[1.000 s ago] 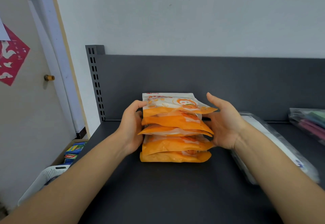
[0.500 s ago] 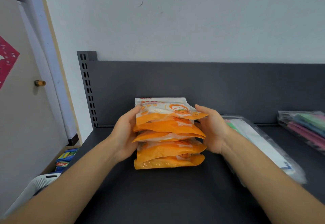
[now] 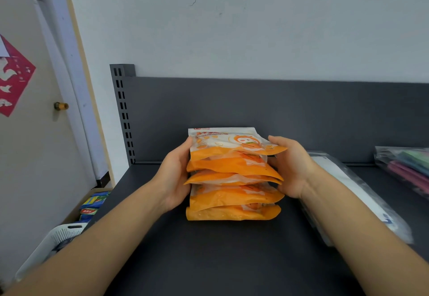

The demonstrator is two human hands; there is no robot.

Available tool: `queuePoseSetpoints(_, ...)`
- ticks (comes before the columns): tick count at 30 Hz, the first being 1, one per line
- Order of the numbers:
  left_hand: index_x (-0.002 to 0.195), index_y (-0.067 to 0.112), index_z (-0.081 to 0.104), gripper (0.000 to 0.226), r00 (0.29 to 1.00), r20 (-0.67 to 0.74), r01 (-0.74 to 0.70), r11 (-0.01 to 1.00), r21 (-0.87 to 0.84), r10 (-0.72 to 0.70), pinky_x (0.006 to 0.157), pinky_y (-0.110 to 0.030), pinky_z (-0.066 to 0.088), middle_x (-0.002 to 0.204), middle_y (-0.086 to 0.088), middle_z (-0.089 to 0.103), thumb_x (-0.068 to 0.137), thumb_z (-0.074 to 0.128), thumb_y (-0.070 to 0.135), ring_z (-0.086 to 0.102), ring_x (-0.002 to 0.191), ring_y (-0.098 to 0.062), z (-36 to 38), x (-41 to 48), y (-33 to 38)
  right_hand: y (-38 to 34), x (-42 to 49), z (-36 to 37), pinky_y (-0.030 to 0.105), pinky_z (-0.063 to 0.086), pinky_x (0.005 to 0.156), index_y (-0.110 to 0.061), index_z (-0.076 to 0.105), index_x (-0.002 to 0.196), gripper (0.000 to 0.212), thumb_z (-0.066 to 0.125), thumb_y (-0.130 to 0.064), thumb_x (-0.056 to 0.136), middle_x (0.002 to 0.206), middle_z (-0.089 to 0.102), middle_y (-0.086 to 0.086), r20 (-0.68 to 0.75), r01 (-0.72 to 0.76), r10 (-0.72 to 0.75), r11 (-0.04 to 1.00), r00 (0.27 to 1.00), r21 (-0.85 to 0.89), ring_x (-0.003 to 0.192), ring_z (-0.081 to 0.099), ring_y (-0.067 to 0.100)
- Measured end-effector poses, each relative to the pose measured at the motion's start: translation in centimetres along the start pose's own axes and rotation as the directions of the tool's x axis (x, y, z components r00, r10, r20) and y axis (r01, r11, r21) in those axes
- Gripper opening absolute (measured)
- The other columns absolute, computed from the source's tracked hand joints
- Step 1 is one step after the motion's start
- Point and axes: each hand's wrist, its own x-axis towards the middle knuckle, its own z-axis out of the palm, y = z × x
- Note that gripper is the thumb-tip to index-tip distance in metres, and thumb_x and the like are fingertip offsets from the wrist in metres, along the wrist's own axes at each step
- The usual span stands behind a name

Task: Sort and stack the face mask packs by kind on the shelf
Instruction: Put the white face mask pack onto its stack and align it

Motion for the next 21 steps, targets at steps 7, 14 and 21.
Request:
queuePoseSetpoints(7,0.124,0.024,0.062,0.047,1.000,-0.005,0.016,1.000,0.019,-0.016,0.086,-0.045,0.053,0.114,-0.008,0.072,0.097,0.036,0.053,0.066,0.108,-0.029,-0.1,0.3,-0.3,0.1,0.4,-0.1,0.035,0.053,0.064,-0.020,0.059,0.125,0.047,0.043,-0.049,0.092,0.123,0.064,0.011,-0.003,0.010,-0.010,1.000,1.000,0.009,0.096,0.065,0.030)
queuePoseSetpoints(14,0.135,0.031,0.053,0.049,0.999,0.025,0.040,0.998,0.040,-0.041,0.086,-0.046,0.054,0.117,-0.008,0.071,0.094,0.041,0.057,0.067,0.109,-0.030,-0.2,0.9,-0.7,0.2,0.8,-0.1,0.040,0.056,0.076,-0.021,0.060,0.126,0.050,0.043,-0.052,0.090,0.125,0.064,0.012,0.009,-0.007,0.007,0.998,1.000,0.068,0.108,0.064,0.033)
queuePoseSetpoints(21,0.132,0.031,0.056,0.051,0.996,-0.055,-0.051,0.977,0.208,0.064,0.101,-0.046,0.045,0.127,-0.002,0.066,0.093,0.041,0.059,0.060,0.118,-0.026,-0.8,0.4,0.3,-0.6,-1.1,-0.3,0.046,0.051,0.082,-0.020,0.052,0.134,0.055,0.044,-0.052,0.091,0.136,0.053,0.013,-0.016,-0.009,0.009,1.000,1.000,-0.014,0.119,0.054,0.034)
